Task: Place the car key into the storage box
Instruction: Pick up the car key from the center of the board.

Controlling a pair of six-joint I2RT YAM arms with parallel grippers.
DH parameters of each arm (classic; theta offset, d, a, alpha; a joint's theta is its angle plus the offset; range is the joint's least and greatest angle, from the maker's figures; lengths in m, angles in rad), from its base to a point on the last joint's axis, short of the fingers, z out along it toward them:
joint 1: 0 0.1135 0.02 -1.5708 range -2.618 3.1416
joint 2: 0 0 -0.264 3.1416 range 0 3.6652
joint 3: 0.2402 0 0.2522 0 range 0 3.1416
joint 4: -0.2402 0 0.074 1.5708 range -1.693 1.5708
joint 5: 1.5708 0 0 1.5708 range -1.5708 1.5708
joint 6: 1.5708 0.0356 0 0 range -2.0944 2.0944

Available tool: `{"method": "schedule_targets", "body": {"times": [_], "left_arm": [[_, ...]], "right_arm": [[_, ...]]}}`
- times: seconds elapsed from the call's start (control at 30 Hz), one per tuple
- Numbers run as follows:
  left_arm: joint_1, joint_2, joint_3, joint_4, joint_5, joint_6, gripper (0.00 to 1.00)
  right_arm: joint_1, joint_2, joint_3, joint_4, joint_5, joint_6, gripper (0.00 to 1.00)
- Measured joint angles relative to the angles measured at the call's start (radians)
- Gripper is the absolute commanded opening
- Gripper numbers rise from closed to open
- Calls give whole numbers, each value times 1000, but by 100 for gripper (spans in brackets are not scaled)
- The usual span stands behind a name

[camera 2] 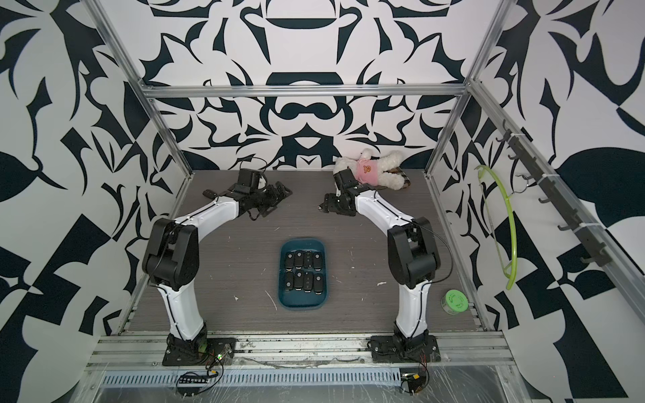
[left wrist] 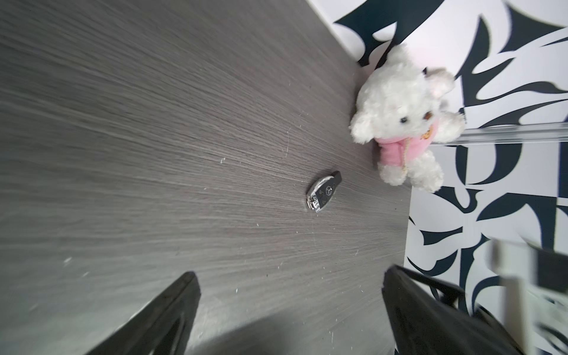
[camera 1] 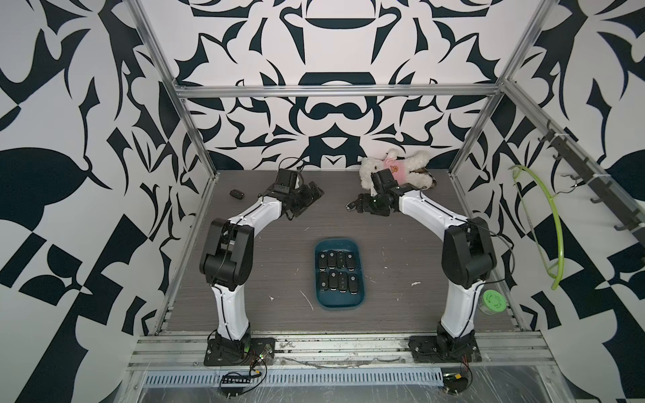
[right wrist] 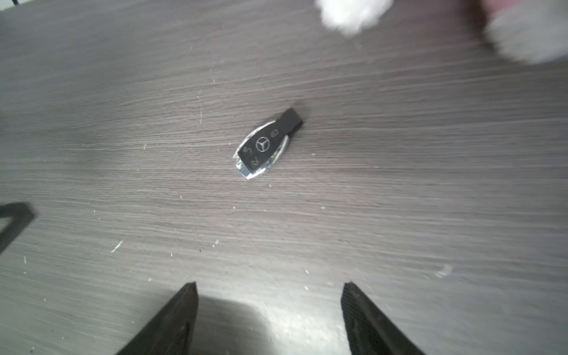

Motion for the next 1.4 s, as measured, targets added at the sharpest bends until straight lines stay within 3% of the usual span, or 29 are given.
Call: {"method": "schedule_targets", "body": {"times": [0.23,0.67,1.1,1.4], "left_arm": [[34,-109,-69,-43,-31,40,99],[58,-231,-142,-100,-62,74,99],[67,-267,-161,-119,-64,88,99],[69,-271,-172,-118,-62,88,99]], "right_arm": [[26,199,166,-31,0,58,73],[54,446,489,-167,182,116,70],[113,611,774,-309,375,105,52],[129,625,799,-328,427,82,40]]}}
